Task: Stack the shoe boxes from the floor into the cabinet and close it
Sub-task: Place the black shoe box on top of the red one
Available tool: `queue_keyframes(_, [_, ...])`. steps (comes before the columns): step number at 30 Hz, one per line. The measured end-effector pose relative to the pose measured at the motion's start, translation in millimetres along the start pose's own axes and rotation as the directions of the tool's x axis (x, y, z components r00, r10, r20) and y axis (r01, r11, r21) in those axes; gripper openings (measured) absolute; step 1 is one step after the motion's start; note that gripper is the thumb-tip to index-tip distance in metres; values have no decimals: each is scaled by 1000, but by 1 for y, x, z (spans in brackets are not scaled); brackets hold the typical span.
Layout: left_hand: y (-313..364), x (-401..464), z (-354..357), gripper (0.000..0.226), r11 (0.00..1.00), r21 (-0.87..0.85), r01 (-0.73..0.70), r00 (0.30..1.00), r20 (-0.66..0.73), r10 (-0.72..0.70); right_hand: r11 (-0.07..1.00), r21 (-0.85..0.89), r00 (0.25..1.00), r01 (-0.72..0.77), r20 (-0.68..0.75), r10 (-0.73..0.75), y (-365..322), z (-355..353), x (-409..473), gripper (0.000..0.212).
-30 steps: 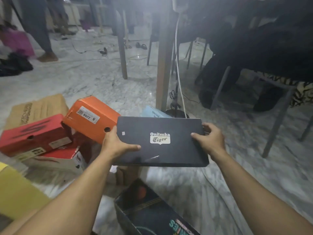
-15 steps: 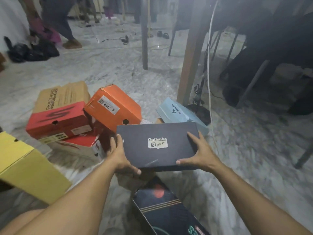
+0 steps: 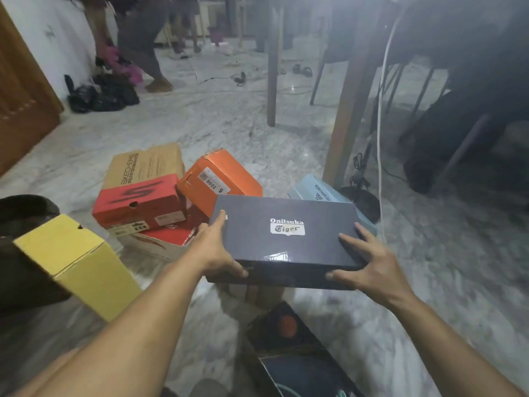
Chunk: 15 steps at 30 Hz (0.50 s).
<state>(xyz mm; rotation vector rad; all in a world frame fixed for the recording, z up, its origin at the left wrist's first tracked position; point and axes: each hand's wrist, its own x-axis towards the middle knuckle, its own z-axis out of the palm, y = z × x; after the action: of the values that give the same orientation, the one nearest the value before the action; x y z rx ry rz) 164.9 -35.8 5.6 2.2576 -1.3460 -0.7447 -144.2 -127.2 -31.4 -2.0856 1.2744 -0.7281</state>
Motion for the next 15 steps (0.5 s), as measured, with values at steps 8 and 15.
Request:
queue_keyframes(8, [-28,-63,-93,153,987,-161,-1,991,-129,-20,981,29,979,190,73,-192,-96,14,26,83])
queue_keyframes(15, [-71,-135,-164,147,975,-219,46,935,-335,-119,909,142,904,392,121,-409,-194,49,39,76])
